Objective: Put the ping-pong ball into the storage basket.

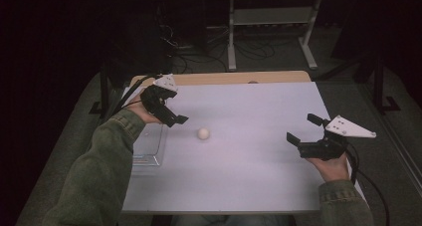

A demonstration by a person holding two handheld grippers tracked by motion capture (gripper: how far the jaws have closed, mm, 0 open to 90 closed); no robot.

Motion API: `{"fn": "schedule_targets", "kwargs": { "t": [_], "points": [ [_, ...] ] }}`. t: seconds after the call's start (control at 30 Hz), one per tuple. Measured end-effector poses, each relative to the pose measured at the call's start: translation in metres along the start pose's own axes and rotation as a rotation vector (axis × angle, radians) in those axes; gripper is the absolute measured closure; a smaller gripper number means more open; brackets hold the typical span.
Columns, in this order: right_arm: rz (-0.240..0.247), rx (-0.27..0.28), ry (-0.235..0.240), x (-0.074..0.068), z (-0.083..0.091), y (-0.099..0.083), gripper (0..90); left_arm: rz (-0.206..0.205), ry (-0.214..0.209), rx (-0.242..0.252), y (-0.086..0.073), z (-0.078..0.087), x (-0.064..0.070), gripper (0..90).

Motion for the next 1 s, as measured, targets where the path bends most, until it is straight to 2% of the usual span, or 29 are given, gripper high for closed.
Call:
{"fn": "schedule_targets", "kwargs": {
  "t": [0.43, 0.6, 0.83, 1.0],
  "points": [
    [0.002, -0.003, 0.000, -0.001, 0.001, -0.001, 0.0, -0.035, -0.018, -0.045, 0.011, -0.013, 0.000, 0.0],
    [0.005, -0.007, 0.000, -0.001, 0.001, -0.002, 0.0, -0.037, -0.026, -0.055, 0.015, -0.018, 0.000, 0.0],
    [0.003, -0.009, -0.002, 0.000, 0.002, -0.002, 0.0, -0.050, -0.040, -0.098, 0.018, -0.026, 0.000, 0.0],
    [0.002, -0.019, 0.004, -0.001, 0.002, -0.004, 0.0, -0.052, -0.047, -0.105, 0.021, -0.030, 0.001, 0.0]
  ]
}}
Point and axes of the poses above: each handheld gripper's, and its own axes: z roughly backward along the jaws, y roughly out of its top, x roughly to its right, the point moved 2 cm from there along -z, roughly forward along the jaws, and after that the axes turned 4 degrees about -y, right-handed, at the moved point
